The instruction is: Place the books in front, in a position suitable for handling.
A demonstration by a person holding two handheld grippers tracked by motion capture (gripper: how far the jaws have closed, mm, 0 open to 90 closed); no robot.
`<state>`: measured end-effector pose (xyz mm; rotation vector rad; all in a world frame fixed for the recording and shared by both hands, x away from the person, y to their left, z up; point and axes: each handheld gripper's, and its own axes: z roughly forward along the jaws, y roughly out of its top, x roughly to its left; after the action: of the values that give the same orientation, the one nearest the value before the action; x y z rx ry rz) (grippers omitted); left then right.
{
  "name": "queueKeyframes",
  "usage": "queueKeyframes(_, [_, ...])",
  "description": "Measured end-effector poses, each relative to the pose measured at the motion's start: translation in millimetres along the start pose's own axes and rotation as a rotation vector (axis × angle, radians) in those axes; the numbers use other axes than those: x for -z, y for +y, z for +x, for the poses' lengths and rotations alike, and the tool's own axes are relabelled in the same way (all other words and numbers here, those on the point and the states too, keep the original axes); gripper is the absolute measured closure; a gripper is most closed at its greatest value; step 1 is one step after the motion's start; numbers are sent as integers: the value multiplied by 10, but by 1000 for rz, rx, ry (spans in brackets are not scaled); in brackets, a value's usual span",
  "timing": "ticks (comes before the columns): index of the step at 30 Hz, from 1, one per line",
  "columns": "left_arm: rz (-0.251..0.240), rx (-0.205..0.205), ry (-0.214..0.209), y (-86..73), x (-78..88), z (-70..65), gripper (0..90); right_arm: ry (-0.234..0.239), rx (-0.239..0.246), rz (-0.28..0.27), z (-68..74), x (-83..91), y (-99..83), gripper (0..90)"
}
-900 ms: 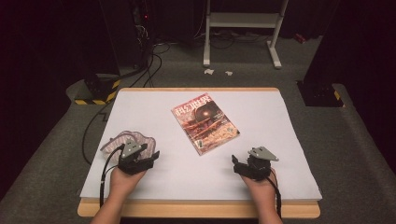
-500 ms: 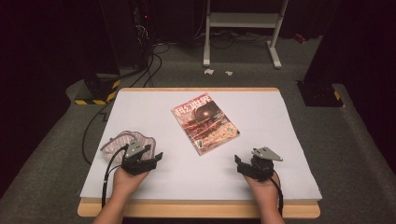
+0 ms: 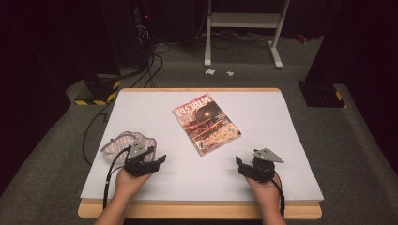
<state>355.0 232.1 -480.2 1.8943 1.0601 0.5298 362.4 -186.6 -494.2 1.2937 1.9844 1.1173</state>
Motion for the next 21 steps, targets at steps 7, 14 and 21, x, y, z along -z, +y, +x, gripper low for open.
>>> queueKeyframes(7, [-16,-21,-22,-13,-32,-55,351,-1,-1,-11,4,8,-5,201])
queueKeyframes(14, [-2,-46,-43,-35,-100,-110,329,6,7,-12,28,-9,-13,196])
queueKeyframes(21, [0,-54,-58,-36,-128,-143,302,23,2,-17,48,-31,-17,205])
